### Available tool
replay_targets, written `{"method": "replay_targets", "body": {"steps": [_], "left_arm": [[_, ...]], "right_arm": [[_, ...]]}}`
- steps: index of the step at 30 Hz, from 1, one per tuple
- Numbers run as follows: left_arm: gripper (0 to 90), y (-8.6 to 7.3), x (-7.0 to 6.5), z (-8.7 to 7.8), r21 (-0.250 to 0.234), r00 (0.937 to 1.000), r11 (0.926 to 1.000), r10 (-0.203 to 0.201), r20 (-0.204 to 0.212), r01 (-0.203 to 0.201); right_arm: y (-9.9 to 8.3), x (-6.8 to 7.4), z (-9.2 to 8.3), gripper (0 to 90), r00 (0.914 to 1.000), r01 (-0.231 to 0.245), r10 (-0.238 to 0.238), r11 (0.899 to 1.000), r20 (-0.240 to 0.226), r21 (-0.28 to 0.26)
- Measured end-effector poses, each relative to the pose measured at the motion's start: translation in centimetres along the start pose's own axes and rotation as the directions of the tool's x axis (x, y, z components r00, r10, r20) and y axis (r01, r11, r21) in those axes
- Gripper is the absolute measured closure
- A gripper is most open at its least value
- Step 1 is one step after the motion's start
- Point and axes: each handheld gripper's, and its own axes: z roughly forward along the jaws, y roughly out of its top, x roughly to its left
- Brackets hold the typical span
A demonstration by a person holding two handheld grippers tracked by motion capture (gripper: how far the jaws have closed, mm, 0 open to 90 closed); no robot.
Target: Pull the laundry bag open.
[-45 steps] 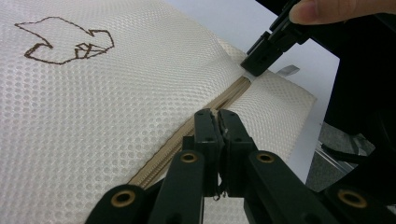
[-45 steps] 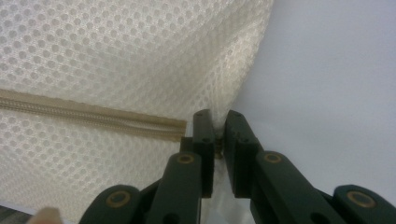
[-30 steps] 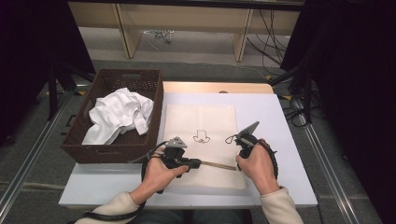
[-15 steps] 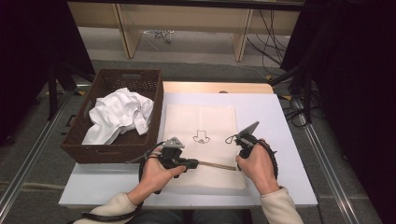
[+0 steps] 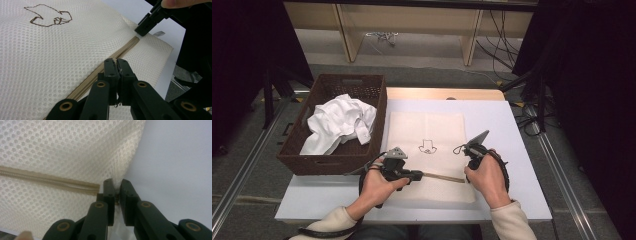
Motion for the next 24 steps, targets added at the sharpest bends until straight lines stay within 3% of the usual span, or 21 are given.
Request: {"method": "replay_targets", "body": {"steps": [14,15,18,20,24], "left_arm": [[86.9,-0.24,0.29,-0.44,0.0,1.0,1.0,-0.004,-0.006,0.004],[86.9,-0.25,0.34,-0.48,0.002,1.0,1.0,0.001,-0.009,-0.001],[86.9,-0.36,0.33,-0.54,-0.002,0.9998,0.9999,-0.016,-0.011,0.015],[86.9,-0.36,0.42,-0.61,0.001,0.9999,1.0,-0.005,-0.01,0.005],[86.9,-0.37,0.49,-0.63,-0.001,0.9999,1.0,-0.006,-0.009,0.006]], "right_arm": [[0.02,-0.08,0.04,84.7,1.0,0.005,-0.005,1.0,0.005,-0.003],[0.05,-0.33,0.17,84.7,0.9993,0.037,-0.037,0.999,0.004,-0.02],[0.07,0.03,0.02,84.7,0.9997,-0.023,0.023,1.0,0.001,0.005],[0.02,-0.07,0.08,84.7,1.0,0.003,-0.003,1.0,0.006,-0.005],[0.01,-0.09,0.09,84.7,1.0,0.005,-0.005,1.0,0.007,-0.004]]}}
